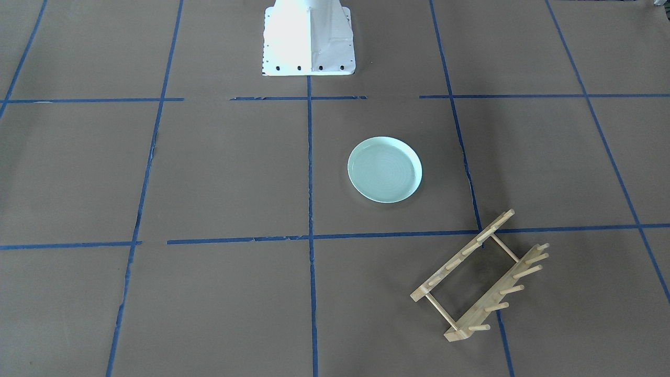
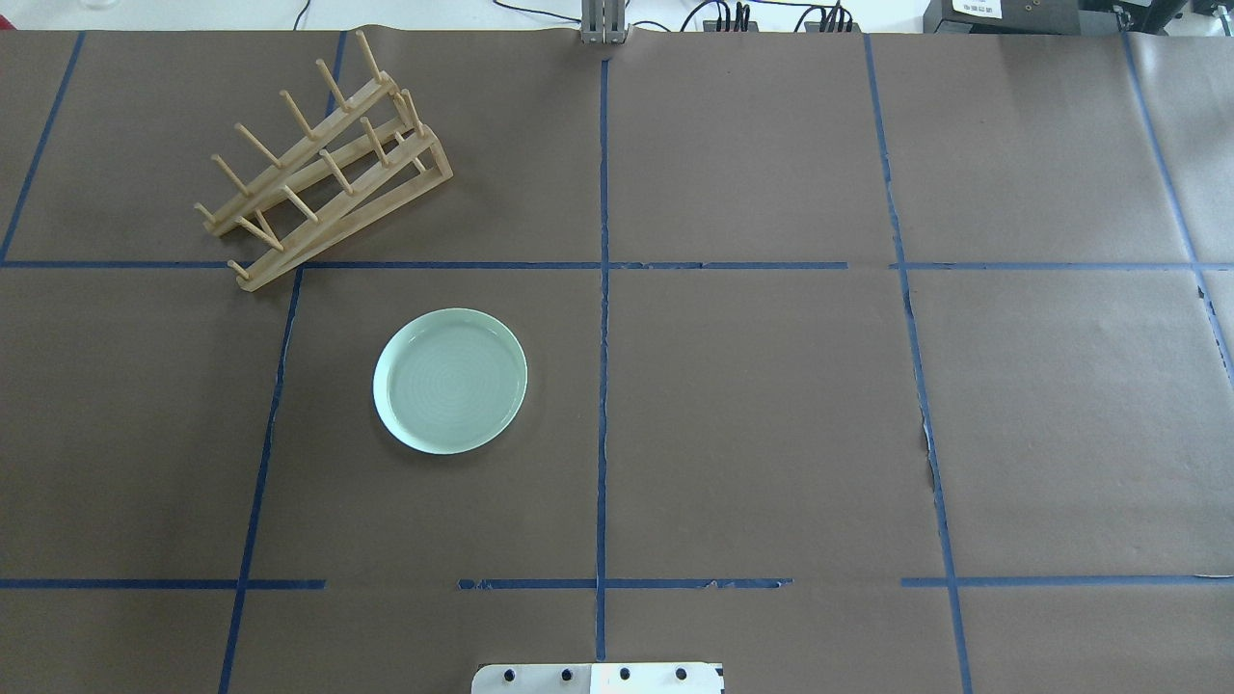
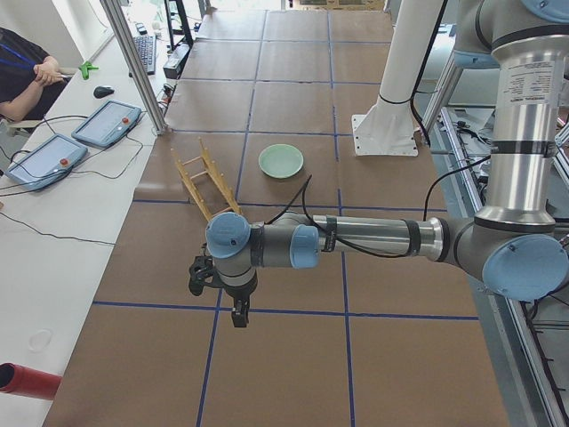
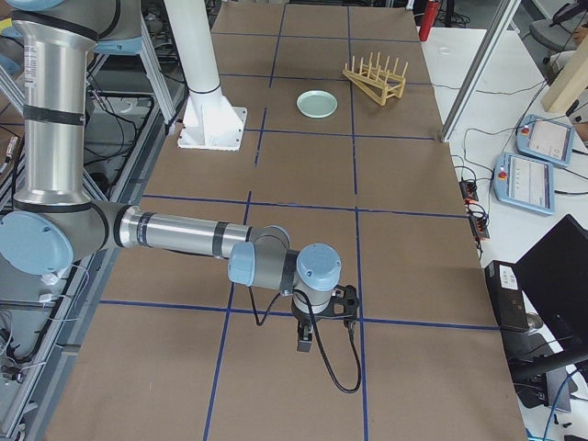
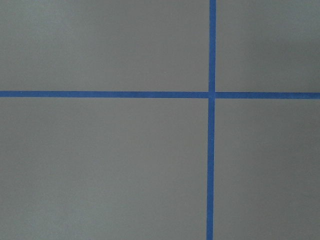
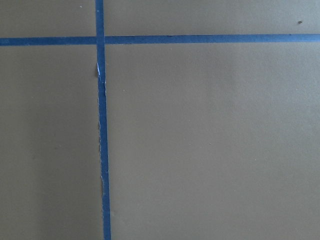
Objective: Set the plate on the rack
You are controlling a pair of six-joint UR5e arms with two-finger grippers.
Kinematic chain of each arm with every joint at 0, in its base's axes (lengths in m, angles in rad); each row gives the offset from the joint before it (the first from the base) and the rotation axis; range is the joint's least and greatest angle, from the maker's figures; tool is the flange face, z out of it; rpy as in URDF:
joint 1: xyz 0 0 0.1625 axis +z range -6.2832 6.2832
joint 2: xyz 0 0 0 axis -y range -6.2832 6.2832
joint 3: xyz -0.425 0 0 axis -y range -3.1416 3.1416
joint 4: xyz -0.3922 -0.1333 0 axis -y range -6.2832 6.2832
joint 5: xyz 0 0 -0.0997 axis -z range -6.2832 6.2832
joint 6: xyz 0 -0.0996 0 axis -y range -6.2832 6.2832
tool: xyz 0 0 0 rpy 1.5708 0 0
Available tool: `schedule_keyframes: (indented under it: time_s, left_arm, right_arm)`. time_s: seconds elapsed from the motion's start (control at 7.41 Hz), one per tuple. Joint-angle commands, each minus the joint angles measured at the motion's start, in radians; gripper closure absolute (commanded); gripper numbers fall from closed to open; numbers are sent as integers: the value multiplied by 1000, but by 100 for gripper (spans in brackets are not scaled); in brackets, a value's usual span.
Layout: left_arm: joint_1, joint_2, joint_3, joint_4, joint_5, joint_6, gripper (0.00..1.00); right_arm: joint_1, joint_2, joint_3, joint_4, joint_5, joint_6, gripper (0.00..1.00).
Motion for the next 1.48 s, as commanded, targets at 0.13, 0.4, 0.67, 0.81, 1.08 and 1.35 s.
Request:
schedule_keyframes:
  time_s: [0.13, 0.4, 0.67, 0.81, 1.08, 1.35]
  left_arm:
    - [0, -10, -43, 9, -3, -3, 0]
    - [2, -42, -121, 12, 2, -5, 0]
    - [38, -117, -206, 84, -1, -20, 0]
    - [95, -195, -232, 140, 0, -46, 0]
    - [214, -266, -374, 211, -3, -290, 0]
    - [392, -365, -436, 224, 9, -568, 0]
  right_arm:
    - [0, 0, 0, 0, 0, 1, 0]
    - [0, 0, 0, 0, 0, 1, 0]
    - [1, 0, 0, 0, 0, 1, 0]
    - [0, 0, 0, 0, 0, 1, 0]
    - [0, 0, 0, 0, 0, 1, 0]
    - [0, 0, 0, 0, 0, 1, 0]
